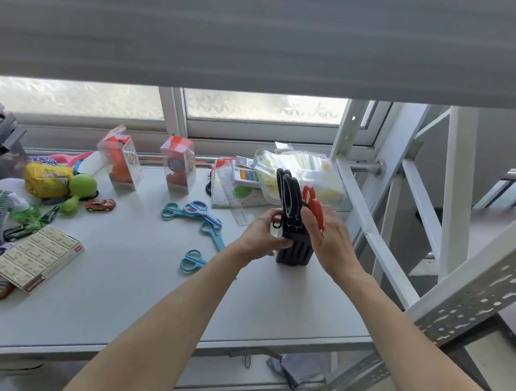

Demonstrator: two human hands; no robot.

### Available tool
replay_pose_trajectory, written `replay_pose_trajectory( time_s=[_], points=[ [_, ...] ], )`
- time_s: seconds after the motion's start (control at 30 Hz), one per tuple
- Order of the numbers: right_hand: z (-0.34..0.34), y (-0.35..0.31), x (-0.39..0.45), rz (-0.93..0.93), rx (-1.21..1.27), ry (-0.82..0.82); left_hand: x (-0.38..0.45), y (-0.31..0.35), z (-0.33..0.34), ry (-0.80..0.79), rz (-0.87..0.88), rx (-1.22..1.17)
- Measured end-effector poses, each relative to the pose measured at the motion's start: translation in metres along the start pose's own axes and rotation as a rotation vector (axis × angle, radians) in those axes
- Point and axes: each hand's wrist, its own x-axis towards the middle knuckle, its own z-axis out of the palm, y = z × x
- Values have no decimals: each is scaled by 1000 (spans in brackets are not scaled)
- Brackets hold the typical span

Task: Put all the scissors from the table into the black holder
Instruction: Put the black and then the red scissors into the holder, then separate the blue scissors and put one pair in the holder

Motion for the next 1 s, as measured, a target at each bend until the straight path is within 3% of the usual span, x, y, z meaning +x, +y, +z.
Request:
replay_pose_trajectory(
  time_s=[0.23,0.53,0.67,0.73,0.8,0.87,1.0],
  points=[
    [0,-3,-2,0,-62,37,1,-1,-2,0,-2,13],
    [-3,-12,-12,40,123,325,-1,-13,-11,7,11,61],
    [-2,-26,-15,-81,27,564,-11,-29,-38,148,31,98],
    [4,-43,-22,-186,29,592,-18,-41,-59,289,-5,130],
    [21,-62,-31,-285,61,502,-24,-57,-81,431,-91,217],
    [47,-75,-40,-341,55,312,-33,-76,-100,502,-211,325],
    [101,-82,-45,-199,-47,-192,-51,-109,-118,463,-390,436]
  ],
)
